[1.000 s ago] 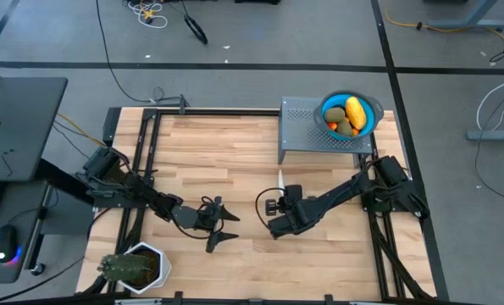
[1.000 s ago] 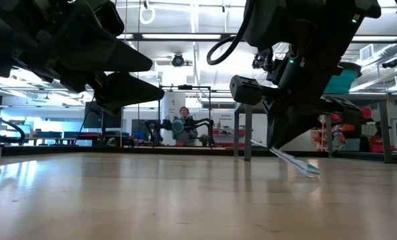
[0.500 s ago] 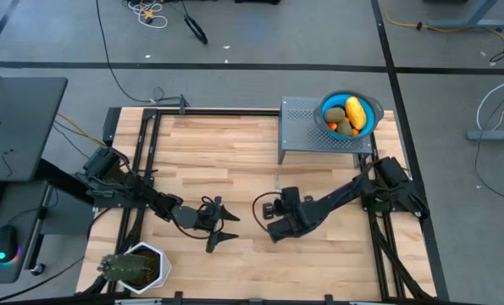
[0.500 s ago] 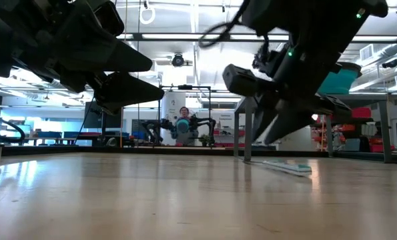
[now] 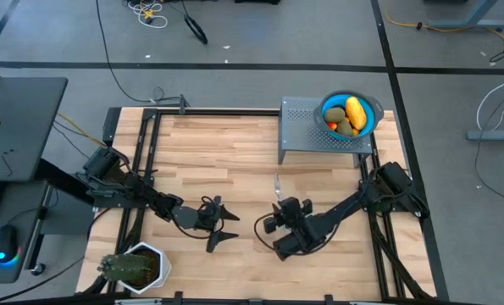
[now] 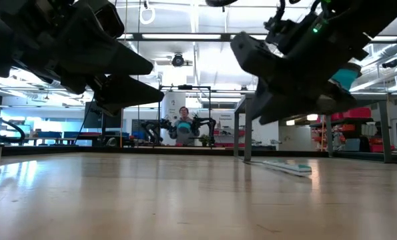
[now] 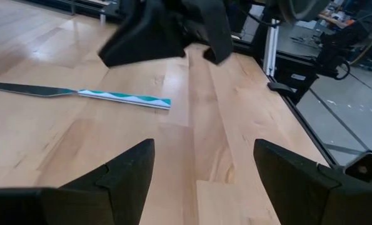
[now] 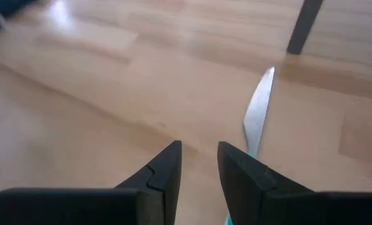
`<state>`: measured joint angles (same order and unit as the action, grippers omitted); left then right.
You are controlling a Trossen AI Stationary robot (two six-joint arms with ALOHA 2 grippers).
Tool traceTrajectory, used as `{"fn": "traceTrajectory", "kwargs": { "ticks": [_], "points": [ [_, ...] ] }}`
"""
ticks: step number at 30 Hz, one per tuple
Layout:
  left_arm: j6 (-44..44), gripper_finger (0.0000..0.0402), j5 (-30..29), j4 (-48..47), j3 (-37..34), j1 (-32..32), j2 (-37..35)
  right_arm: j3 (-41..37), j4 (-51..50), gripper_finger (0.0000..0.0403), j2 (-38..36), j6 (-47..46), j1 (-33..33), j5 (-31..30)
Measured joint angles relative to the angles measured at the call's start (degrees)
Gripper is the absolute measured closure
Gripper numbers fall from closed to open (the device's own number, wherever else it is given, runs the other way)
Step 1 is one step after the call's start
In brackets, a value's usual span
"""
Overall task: Pick & Place Fruit
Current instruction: Put the blue table knife on the shelf
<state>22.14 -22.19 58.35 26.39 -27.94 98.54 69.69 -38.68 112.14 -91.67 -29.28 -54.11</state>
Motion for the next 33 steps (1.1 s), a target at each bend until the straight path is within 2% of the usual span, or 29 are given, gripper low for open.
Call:
{"fn": "traceTrajectory", "kwargs": {
  "ticks": [5, 10, 13, 19, 24, 28, 33],
  "points": [
    [0.06, 0.0123, -1.16, 0.0, 0.0, 0.0, 0.0, 0.0, 0.71, 0.029, 0.0, 4.11, 1.0, 9.25],
    [0.1, 0.0123, -1.12, 0.0, 0.02, -0.02, 0.0, 0.0, 3.43, 0.029, 0.0, 15.41, 2.6, 10.68],
    [0.13, 0.0123, -1.12, -0.08, 0.02, -0.02, 0.0, 0.0, 6.51, 0.029, 0.0, 14.24, 3.02, 9.74],
    [0.15, 0.0123, -1.14, -1.4, 0.02, 0.0, 0.0, 0.02, 13.55, 0.029, 0.28, 11.71, 0.92, 0.02],
    [0.15, 0.0123, -1.15, -1.83, 0.02, 0.0, 0.0, 0.02, 15.23, 0.029, 0.28, 13.57, 0.22, -0.2],
    [0.15, 0.0123, -1.16, -1.86, 0.02, 0.0, 0.0, 0.02, 22.21, 0.029, 0.31, 24.26, -0.34, 0.86],
    [0.15, 0.0123, -1.14, -1.88, 0.02, 0.0, 0.0, 0.02, 34.19, 0.029, 0.31, 45.02, -0.55, 5.25]
  ]
}}
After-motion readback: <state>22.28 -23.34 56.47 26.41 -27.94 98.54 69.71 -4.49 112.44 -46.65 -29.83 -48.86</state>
